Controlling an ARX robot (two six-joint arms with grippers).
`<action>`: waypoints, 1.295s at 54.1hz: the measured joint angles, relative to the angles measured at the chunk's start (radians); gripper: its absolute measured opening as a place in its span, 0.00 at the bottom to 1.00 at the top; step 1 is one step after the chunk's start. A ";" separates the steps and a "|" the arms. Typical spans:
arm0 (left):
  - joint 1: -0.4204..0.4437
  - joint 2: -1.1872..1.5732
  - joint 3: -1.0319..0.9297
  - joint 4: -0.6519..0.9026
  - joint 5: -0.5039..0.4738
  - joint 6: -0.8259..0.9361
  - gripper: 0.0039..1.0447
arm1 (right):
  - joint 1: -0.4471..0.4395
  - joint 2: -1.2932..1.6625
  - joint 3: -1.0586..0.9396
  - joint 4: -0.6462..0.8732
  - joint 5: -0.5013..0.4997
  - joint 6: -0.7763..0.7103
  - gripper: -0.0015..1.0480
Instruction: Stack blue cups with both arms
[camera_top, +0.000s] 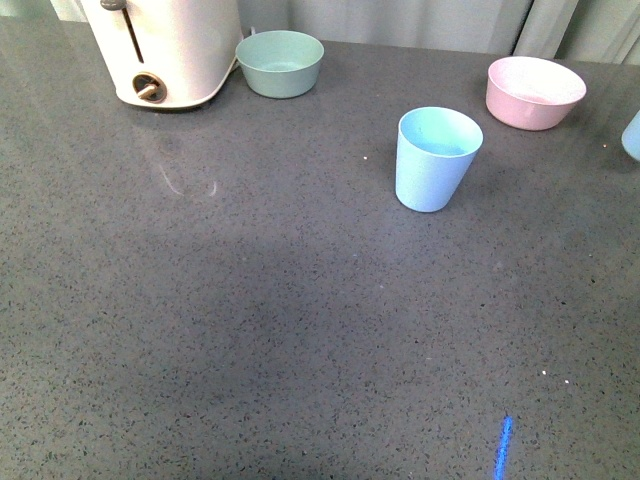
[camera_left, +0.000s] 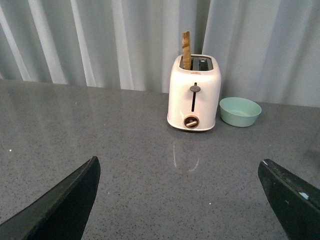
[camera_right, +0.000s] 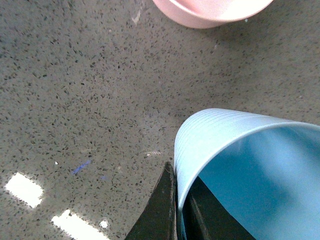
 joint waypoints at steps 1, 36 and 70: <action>0.000 0.000 0.000 0.000 0.000 0.000 0.92 | 0.000 -0.006 -0.001 -0.002 -0.004 0.000 0.02; 0.000 0.000 0.000 0.000 0.000 0.000 0.92 | 0.384 -0.227 -0.064 -0.084 -0.102 0.008 0.02; 0.000 0.000 0.000 0.000 0.000 0.000 0.92 | 0.453 -0.171 -0.068 -0.100 -0.054 0.005 0.02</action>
